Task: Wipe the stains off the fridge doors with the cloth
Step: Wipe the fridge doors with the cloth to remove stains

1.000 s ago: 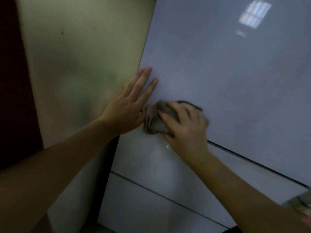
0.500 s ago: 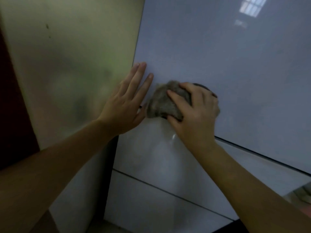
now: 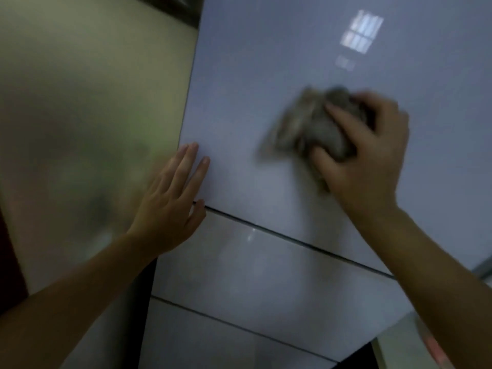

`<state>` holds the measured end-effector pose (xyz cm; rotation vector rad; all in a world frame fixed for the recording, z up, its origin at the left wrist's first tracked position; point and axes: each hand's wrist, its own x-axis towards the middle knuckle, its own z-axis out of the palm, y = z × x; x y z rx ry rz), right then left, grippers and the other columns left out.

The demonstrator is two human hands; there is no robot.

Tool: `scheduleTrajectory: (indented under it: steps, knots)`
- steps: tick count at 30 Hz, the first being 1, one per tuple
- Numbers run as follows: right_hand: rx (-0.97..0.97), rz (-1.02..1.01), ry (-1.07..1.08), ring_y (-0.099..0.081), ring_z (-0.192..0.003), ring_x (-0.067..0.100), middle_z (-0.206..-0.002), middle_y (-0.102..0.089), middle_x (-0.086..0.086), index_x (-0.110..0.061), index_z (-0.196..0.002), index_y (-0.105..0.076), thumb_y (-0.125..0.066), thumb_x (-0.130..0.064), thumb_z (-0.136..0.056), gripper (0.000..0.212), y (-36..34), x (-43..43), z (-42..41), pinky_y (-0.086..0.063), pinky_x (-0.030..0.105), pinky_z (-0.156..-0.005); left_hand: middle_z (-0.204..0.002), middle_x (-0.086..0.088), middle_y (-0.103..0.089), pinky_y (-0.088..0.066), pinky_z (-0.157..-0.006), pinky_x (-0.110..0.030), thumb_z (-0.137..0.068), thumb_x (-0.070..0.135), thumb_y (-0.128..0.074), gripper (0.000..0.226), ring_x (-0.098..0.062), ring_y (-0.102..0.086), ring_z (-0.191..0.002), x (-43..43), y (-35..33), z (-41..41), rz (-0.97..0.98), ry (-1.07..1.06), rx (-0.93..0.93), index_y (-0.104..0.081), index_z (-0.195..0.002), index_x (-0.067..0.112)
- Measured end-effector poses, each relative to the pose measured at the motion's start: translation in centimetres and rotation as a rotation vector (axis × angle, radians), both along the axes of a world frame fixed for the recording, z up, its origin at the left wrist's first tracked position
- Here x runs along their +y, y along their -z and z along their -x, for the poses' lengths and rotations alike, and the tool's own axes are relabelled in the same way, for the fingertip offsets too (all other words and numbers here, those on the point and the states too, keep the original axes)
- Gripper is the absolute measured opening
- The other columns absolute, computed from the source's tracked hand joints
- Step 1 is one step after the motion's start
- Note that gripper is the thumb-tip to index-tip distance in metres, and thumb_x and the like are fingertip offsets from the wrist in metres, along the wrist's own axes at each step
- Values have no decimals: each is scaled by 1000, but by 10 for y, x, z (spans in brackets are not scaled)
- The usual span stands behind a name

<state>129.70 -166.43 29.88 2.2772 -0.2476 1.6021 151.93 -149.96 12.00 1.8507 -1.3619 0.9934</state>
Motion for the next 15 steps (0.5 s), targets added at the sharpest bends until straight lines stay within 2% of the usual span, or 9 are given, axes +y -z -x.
scheduleTrajectory:
  steps: [2,4,8,12,15]
  knots:
    - [-78,28,-27,-59,-110,37,-127,-63,15,-17,-121,-75,-80,-35,-79,46,-36,11,-28,-42,39,-93,-167,-19,-8,-23,-124,-51,-95,28,-46,73,-35,-8,-156,-1,0,1,6,10,-6,-16,-158,6]
    - [-64,80,-28,-60,-111,36,-127,-65,13,-19,-121,-75,-79,-42,-78,49,-46,20,-51,-42,39,-92,-167,-20,-9,-24,-124,-53,-95,29,-46,74,-37,-10,-156,-2,0,3,12,0,3,-17,-158,5]
    - [67,181,-3,-59,-117,37,-130,-65,15,-19,-127,-72,-74,-49,-80,56,-15,23,-59,-41,43,-96,-167,-20,-10,-19,-126,-48,-96,32,-45,72,-35,-8,-156,-1,-2,8,0,-24,20,-21,-157,2]
    - [220,256,4,-60,-118,38,-132,-65,16,-18,-129,-71,-73,-50,-83,57,13,13,-46,-40,45,-96,-167,-21,-11,-24,-124,-53,-97,32,-47,73,-35,-10,-156,1,-6,11,-37,-27,28,-20,-158,4]
    - [265,269,-10,-61,-116,38,-131,-65,16,-17,-127,-73,-75,-47,-85,51,11,7,-31,-41,45,-96,-165,-23,-17,-29,-121,-58,-97,31,-48,69,-37,-15,-155,6,-12,17,-32,-21,67,-28,-155,1]
